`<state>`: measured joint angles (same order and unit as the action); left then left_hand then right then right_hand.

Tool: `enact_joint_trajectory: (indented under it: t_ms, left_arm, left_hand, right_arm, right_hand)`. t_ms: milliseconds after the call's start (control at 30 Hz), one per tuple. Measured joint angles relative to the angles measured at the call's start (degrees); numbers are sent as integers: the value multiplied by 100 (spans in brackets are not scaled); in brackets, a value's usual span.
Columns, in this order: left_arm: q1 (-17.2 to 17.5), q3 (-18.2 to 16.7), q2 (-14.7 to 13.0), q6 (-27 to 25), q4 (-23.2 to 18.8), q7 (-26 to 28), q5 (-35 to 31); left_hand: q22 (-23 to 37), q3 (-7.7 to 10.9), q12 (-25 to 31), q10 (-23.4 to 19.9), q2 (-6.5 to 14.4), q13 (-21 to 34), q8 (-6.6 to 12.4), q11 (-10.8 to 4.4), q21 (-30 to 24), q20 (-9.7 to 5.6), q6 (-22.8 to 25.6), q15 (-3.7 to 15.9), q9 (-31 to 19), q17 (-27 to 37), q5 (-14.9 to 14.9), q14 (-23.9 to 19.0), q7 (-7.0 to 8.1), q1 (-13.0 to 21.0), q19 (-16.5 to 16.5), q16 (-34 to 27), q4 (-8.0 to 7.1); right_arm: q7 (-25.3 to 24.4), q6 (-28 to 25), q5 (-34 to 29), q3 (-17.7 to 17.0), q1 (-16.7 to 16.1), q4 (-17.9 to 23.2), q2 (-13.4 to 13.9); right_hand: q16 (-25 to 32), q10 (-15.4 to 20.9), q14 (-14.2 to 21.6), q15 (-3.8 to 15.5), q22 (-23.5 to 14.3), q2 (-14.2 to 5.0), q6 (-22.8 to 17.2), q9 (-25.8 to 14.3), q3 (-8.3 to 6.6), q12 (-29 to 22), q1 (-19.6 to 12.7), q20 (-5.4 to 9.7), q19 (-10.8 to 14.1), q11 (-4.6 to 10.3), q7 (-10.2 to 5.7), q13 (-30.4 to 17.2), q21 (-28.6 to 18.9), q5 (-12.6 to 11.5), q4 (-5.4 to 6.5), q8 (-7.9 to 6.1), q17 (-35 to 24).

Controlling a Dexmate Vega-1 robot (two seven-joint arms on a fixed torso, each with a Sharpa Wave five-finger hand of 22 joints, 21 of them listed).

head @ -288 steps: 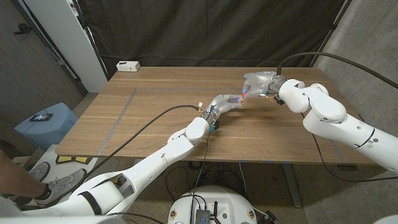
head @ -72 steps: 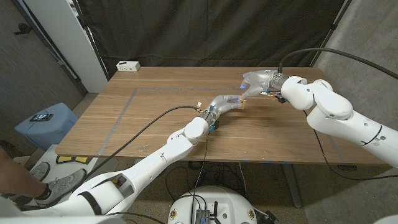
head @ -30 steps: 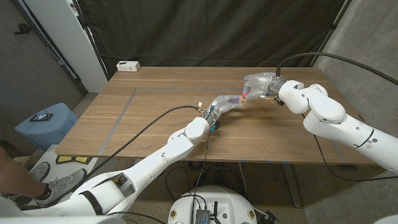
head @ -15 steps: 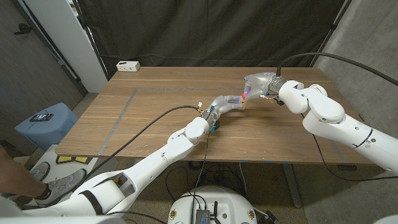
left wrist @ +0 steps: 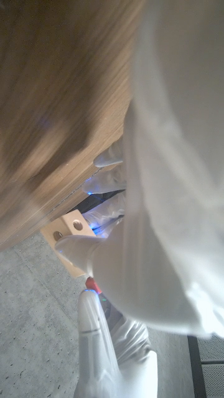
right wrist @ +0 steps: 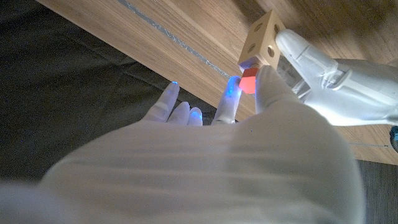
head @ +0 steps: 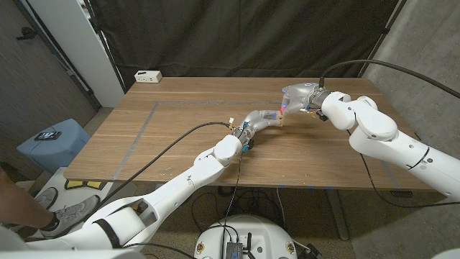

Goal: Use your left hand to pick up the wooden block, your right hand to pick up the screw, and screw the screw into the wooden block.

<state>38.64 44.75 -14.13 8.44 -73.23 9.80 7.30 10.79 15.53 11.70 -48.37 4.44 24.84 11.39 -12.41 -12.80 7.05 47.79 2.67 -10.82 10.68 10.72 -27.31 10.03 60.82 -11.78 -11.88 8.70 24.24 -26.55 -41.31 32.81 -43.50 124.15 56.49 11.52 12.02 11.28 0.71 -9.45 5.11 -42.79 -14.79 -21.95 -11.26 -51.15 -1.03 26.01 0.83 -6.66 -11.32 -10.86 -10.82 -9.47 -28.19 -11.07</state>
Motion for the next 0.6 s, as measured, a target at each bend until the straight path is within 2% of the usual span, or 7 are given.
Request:
enact_joint_trajectory:
  t_ms: [600]
  left_arm:
    - [-30,12,20,6,45,-9,5]
  left_hand:
    - [0,-3,-24,7,25,2,8,-12,0,0,-2,0,-27,0,10,0,2,26,0,0,3]
  right_arm:
    - [-85,34,-32,54,51,-63,-51]
  right_hand:
    - [45,192,122,83,0,0,-307,-80,-45,-63,1,71,134,30,-1,13,-45,0,46,-209,-28]
